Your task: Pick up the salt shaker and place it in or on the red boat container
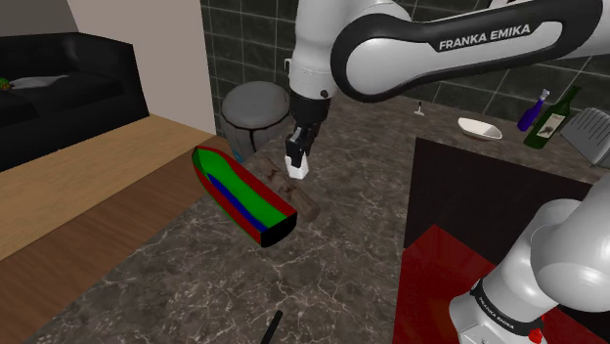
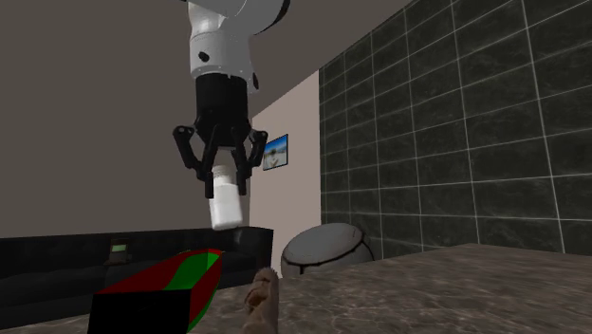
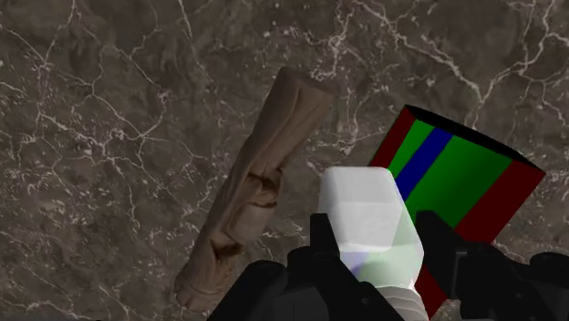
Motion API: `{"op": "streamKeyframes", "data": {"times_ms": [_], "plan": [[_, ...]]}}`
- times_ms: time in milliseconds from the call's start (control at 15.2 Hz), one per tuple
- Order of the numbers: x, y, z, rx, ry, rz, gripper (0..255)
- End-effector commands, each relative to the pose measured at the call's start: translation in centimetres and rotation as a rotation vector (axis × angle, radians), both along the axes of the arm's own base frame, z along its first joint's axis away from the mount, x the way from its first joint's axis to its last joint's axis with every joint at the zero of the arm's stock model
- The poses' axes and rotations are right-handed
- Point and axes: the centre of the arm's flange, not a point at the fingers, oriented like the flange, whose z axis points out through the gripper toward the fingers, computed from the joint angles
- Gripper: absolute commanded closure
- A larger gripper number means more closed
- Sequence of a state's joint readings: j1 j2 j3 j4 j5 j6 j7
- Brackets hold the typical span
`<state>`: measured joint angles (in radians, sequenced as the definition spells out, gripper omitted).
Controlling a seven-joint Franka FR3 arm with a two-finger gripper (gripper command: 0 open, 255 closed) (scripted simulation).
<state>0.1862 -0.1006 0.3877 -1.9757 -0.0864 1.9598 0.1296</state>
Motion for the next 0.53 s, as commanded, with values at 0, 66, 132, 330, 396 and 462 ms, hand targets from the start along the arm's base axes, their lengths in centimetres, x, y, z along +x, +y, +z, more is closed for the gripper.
{"op": "streamKeyframes", "data": {"times_ms": [0, 66, 132, 330, 396, 462], "plan": [[2.1, 1.3, 0.0, 0.0, 0.001, -0.001, 255], [3.3, 2.0, 0.1, 0.0, 0.001, -0.001, 255], [4.4, 2.7, 0.1, 0.0, 0.001, -0.001, 255], [7.9, 4.6, 0.3, 0.0, 0.001, -0.001, 255], [9.0, 5.3, 0.4, 0.0, 0.001, -0.001, 255], [10.2, 5.9, 0.4, 0.0, 0.001, -0.001, 255]]}}
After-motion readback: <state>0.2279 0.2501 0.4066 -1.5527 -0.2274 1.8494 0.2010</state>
